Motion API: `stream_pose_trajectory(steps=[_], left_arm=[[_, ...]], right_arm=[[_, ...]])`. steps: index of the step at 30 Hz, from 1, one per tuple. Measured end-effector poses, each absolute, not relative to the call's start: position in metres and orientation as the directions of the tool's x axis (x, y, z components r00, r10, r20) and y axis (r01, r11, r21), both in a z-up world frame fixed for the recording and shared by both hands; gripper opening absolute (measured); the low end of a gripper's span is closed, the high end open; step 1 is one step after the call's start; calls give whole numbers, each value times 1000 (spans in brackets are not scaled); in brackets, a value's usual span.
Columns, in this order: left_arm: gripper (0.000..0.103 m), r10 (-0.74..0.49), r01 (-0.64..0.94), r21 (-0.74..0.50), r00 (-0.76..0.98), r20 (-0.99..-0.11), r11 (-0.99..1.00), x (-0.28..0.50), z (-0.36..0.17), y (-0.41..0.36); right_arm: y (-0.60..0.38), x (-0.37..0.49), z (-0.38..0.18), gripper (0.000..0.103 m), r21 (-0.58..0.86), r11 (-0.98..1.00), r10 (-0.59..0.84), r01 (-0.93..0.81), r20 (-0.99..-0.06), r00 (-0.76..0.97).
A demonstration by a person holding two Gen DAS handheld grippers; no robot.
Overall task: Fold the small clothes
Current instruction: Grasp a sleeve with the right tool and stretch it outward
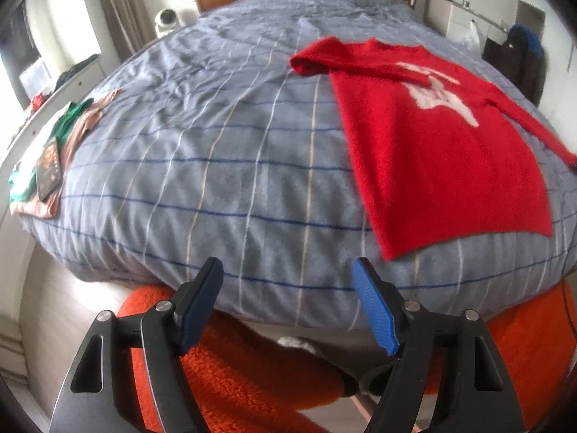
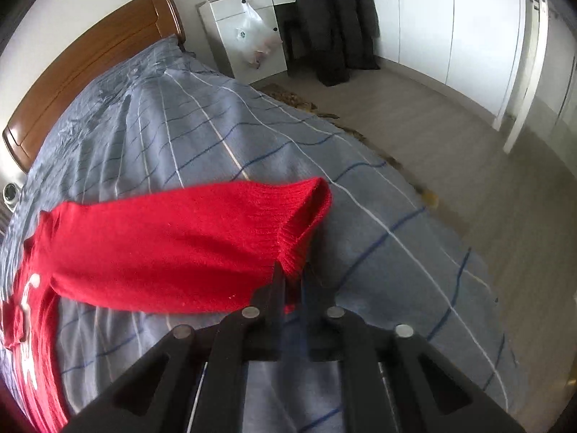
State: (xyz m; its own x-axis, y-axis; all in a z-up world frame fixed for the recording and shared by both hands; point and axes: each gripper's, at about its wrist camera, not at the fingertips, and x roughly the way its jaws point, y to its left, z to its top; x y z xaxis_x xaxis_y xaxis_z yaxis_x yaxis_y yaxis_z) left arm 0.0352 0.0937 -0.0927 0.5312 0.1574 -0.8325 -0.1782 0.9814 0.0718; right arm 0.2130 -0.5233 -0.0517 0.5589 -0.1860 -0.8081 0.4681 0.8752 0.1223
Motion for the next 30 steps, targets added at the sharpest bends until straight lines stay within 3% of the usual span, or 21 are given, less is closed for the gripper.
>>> stream_pose_trajectory(steps=[3,6,10,14,16,18,20,23,26,30], left_arm=[[76,157,-194,63,515,-842,979,37,-97,101],[76,163,-203,64,520,-838,977,37,-97,105],[79,173,-208,75,513,-841,975,41,-99,107],[81,164,-187,78,512,-843,979,54,-98,103],[83,164,-162,91,520,-839,983,61,-91,99],[89,166,-125,116,544,-823,985,71,-77,96],[94,166,-90,139,576,-801,986,83,-60,96],[98,143,-44,148,630,-764,988,112,-29,97],[98,72,69,155,656,-751,985,158,-11,79],[98,-14,333,294,682,-731,896,225,-21,15]], right_arm=[[-523,214,-53,8,154,876,-152,456,-810,567],[-540,199,-47,18,243,848,-105,470,-793,600],[-542,185,-18,19,262,850,-127,457,-740,660],[-518,198,-3,19,344,891,31,298,-699,714],[-509,207,-16,28,377,884,95,277,-724,683],[-507,210,-32,36,353,880,73,317,-761,645],[-511,204,-52,36,312,863,11,397,-798,602],[-510,179,-52,36,338,838,-27,429,-760,649],[-489,159,-40,36,364,855,11,368,-724,690],[-437,123,-32,37,362,904,97,227,-691,716]])
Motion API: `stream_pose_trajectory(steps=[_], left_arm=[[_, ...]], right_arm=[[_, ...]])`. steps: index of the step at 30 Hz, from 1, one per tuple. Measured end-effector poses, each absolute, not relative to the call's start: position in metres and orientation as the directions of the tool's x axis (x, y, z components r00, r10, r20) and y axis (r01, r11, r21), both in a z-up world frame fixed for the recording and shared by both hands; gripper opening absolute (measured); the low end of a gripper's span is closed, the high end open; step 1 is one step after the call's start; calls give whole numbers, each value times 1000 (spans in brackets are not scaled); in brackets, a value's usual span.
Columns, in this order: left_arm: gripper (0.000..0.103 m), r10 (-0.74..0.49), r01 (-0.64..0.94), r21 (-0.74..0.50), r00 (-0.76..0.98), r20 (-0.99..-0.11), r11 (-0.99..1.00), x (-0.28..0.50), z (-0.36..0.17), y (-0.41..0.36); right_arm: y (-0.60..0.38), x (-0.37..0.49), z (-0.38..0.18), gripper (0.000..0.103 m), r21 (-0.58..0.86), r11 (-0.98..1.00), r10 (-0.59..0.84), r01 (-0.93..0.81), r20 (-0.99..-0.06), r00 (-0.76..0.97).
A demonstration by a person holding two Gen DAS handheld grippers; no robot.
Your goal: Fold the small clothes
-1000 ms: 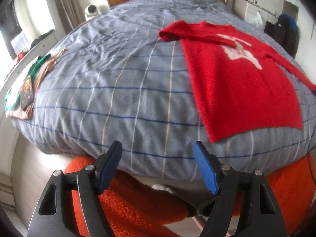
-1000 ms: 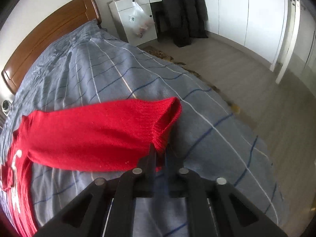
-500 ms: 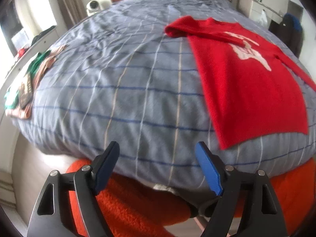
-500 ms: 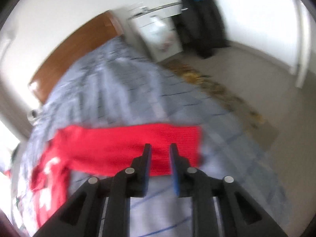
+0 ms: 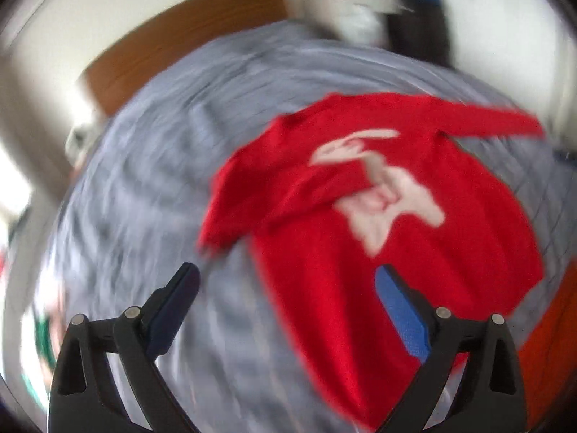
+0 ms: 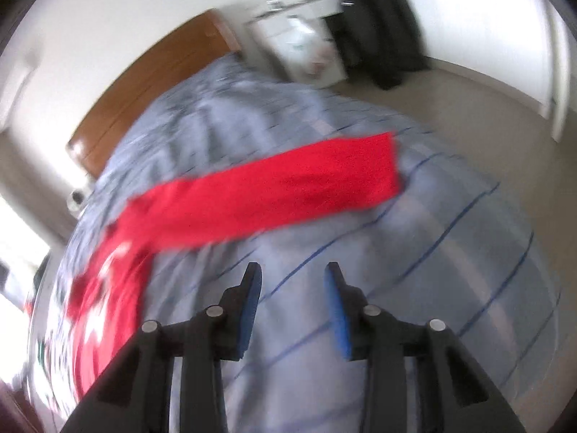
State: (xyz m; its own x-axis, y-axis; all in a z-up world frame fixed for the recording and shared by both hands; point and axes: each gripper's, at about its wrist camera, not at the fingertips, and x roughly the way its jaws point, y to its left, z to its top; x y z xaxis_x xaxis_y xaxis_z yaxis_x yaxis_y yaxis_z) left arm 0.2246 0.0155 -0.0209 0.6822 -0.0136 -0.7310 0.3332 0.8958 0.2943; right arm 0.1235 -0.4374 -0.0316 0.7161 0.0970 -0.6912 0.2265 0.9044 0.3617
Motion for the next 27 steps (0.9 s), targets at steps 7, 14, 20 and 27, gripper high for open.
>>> stream_pose_trajectory(steps=[7,14,20,27], left_arm=[[80,56,456,386,586,-809,802,314,-84,-43],[17,121,448,426,565,-816,786,340,-120,-70],[2,58,179,236,666,-743,955,338,-64,-22],[2,393,-355,196,652,-648,914,299,-14,177]], right_arm=[[-386,62,-56,43,500,850,251,167,-662,706],[-366,28,-73,44,476,863,243,169,-684,688],[-355,23,-85,45,447,878,231,172,-709,666],[-336,28,-85,45,394,913,228,109,-711,666]])
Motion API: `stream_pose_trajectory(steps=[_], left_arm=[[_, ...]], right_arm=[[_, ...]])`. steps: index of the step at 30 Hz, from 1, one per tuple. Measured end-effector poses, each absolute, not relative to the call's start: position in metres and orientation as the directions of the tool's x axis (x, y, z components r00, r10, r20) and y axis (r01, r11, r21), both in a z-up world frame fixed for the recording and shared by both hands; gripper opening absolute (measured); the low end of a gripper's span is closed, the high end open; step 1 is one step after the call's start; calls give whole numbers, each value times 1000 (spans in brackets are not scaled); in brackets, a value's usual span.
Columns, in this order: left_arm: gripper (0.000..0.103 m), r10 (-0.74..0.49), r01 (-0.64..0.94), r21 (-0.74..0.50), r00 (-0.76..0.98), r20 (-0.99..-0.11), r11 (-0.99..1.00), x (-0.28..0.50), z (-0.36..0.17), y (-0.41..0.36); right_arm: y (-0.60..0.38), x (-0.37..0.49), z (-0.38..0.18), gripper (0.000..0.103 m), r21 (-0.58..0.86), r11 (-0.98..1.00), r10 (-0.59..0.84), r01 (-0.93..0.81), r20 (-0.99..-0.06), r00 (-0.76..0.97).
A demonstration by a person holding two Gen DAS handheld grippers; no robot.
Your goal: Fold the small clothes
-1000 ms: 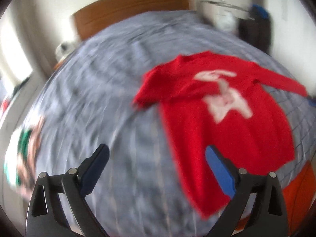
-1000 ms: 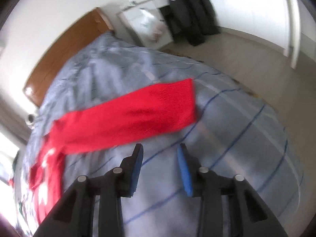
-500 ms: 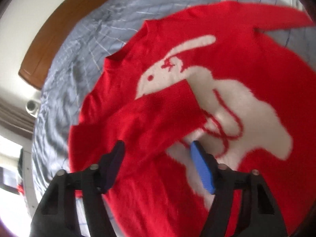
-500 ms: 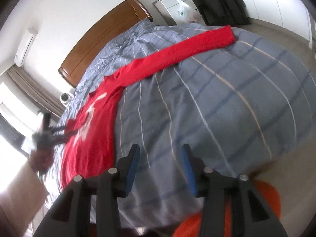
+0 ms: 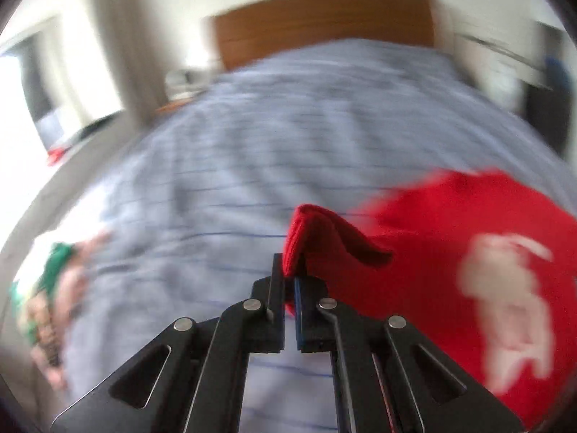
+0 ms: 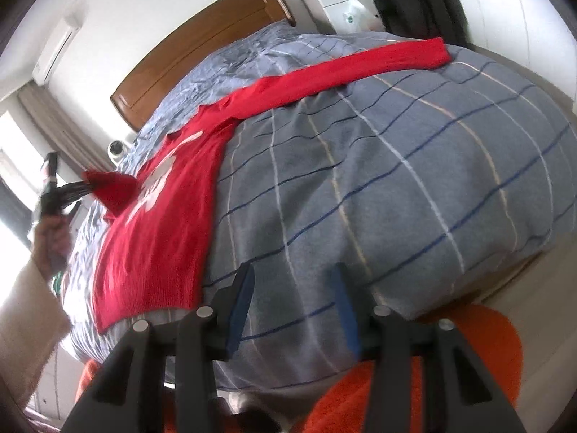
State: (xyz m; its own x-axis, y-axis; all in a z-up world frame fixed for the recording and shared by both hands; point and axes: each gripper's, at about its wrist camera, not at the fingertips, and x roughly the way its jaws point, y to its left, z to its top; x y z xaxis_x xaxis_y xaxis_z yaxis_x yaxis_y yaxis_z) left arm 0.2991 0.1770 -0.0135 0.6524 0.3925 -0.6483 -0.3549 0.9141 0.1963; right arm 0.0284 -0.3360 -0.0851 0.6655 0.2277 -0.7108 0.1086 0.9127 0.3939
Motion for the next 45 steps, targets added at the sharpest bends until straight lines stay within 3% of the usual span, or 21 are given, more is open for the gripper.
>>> stream_pose_trajectory(steps=[5,15,22,25,27,29,31,34,38,45], left_arm=[[2,557,-651,180,436,-707,738,264,-32,305],[2,499,-688,184,290,-817,702,253,-119,322],[6,512,-676,203,294,-807,709,250,-130,319],[23,526,-661,221,307,-793,717,244,-128,320],[65,563,-665,252,304,-769,703,233,-123,320],[74,521,-662,188,349,-779,725,218,-116,320],[74,470,-645,123,399,-787,754,197,-110,318],[74,387,-589,45,469,-794,807,164,-102,300],[82,238,-464,-69,571,-786,883,124,-93,256],[86,-111,-174,-284,638,-762,943,85,-91,162]], right_arm=[[-325,32,-87,45,376,923,230,85,-715,660],[-308,33,-86,45,305,951,200,57,-742,640],[-306,32,-90,45,292,955,192,59,-753,629],[-304,35,-92,45,283,957,183,67,-764,619],[-302,35,-92,46,275,959,176,68,-766,618],[-300,35,-91,52,268,961,170,66,-763,623],[-299,34,-88,62,262,963,164,66,-759,630],[-301,35,-85,63,250,965,146,75,-755,639],[-301,41,-79,63,249,965,139,79,-746,651],[-279,57,-64,63,247,969,177,8,-718,673]])
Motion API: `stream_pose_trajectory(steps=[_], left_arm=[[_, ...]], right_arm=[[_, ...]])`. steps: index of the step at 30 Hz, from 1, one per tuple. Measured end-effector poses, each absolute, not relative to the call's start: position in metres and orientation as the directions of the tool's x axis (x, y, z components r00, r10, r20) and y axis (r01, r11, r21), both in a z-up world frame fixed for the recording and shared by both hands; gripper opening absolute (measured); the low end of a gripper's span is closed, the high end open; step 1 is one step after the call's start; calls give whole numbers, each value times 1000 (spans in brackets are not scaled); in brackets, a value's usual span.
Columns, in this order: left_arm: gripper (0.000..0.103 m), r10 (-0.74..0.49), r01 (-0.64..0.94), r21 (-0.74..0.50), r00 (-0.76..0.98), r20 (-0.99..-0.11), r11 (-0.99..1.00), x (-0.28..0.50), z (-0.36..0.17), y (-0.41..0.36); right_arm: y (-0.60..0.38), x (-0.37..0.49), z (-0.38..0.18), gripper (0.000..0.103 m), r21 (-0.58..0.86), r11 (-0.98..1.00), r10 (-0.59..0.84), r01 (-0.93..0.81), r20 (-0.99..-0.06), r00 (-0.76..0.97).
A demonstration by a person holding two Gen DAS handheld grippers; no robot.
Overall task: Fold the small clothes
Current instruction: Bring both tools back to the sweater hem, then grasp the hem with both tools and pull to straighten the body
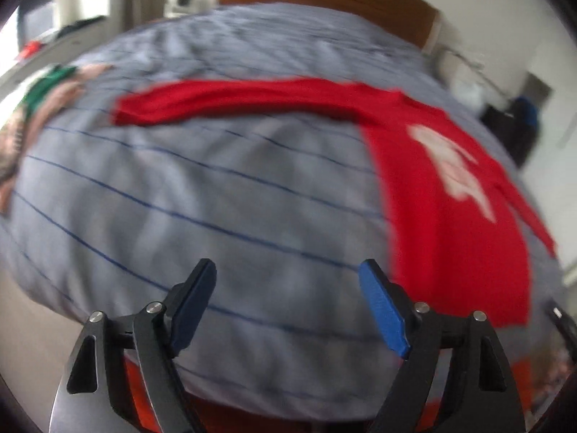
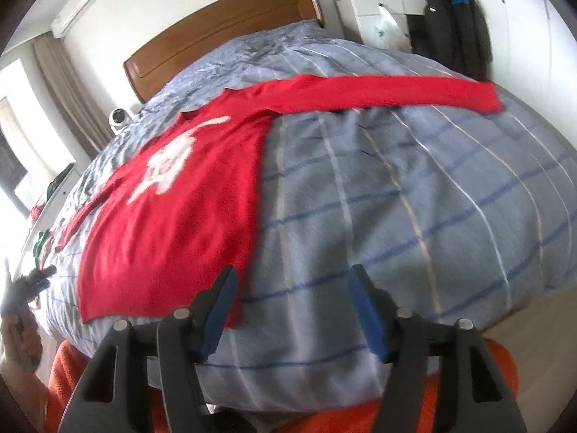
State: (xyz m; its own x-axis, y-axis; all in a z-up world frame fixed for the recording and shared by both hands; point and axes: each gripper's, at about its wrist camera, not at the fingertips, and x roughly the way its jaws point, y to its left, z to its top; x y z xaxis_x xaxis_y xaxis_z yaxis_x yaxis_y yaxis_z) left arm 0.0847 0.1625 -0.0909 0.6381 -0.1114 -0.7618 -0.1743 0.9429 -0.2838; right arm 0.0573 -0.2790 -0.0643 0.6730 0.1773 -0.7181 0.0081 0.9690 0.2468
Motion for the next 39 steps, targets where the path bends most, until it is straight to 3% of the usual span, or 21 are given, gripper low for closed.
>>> stream_pose_trajectory(steps=[8,14,17,19,20,21,22,23,24,30,35,38,39], left_arm=[[88,-262,-18,-338,591,-763,941,76,-98,112],[88,-284,-8,-346,554,-782,938,80,-106,87],[84,-278,15,-324,553,-785,946,82,-108,75],[71,-284,15,-327,531,-798,945,84,-114,72],[53,-279,7,-322,520,-807,947,86,-117,70],[24,-263,-2,-308,516,-815,951,87,-119,69],[9,-264,-9,-311,506,-821,950,88,-120,70],[5,-297,-15,-349,492,-818,937,87,-120,75],[4,-312,-23,-370,492,-813,929,85,-119,81],[4,-274,24,-302,495,-824,953,67,-114,85],[4,-239,-3,-276,494,-836,961,76,-129,81],[11,-203,18,-226,510,-836,974,70,-125,75],[18,-196,27,-213,519,-832,977,67,-122,74]], right_arm=[[-271,53,-63,64,248,967,221,-54,-716,662],[-269,69,-76,64,406,905,403,-125,-729,553],[-258,76,-87,64,352,925,372,-142,-768,521],[-253,82,-94,64,392,903,427,-177,-761,489],[-249,85,-99,63,407,892,449,-195,-763,465],[-245,87,-102,55,402,891,454,-211,-770,448],[-244,90,-104,31,381,899,437,-215,-780,449],[-245,91,-105,15,370,907,421,-203,-786,452],[-250,92,-105,4,392,902,430,-181,-784,448],[-259,64,-85,4,347,919,394,-187,-801,451],[-259,77,-115,4,329,933,358,-145,-820,446],[-253,73,-116,4,284,946,325,-159,-818,475],[-253,71,-114,4,276,947,320,-163,-814,484]])
